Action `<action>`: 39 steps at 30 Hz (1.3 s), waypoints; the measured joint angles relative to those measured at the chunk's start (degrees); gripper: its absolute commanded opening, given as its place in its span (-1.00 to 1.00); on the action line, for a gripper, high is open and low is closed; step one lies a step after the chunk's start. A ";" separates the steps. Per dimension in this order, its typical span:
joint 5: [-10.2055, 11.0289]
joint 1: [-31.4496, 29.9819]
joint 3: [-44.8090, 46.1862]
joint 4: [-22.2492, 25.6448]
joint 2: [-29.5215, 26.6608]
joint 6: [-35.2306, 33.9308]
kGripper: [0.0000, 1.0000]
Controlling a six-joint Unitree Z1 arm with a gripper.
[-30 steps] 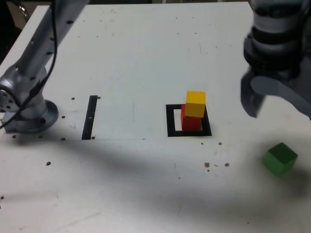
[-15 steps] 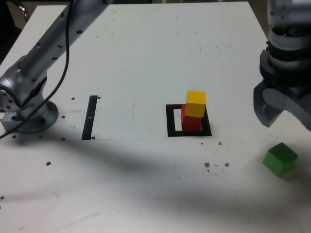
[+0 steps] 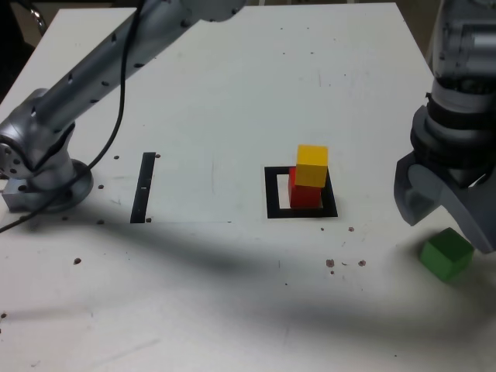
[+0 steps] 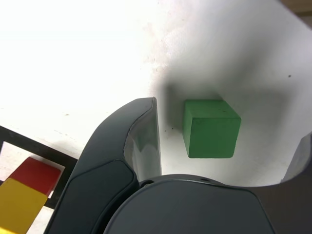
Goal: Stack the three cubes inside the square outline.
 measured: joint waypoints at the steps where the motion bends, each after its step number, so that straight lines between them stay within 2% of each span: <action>1: -0.18 -0.01 -0.36 0.22 0.28 0.07 0.97; 10: -1.50 -1.44 -3.38 1.22 3.25 0.22 0.95; 16: -2.31 -1.47 -4.86 1.97 5.24 0.13 0.75; 19: -2.46 -1.48 -5.63 2.44 5.80 -0.09 0.53; 24: -2.79 -1.56 -6.87 2.69 6.94 -0.79 -0.14; 26: -2.83 -1.79 -7.21 2.45 7.14 -0.79 -0.30; 39: -2.73 -2.30 -7.95 2.59 7.14 -0.77 -0.34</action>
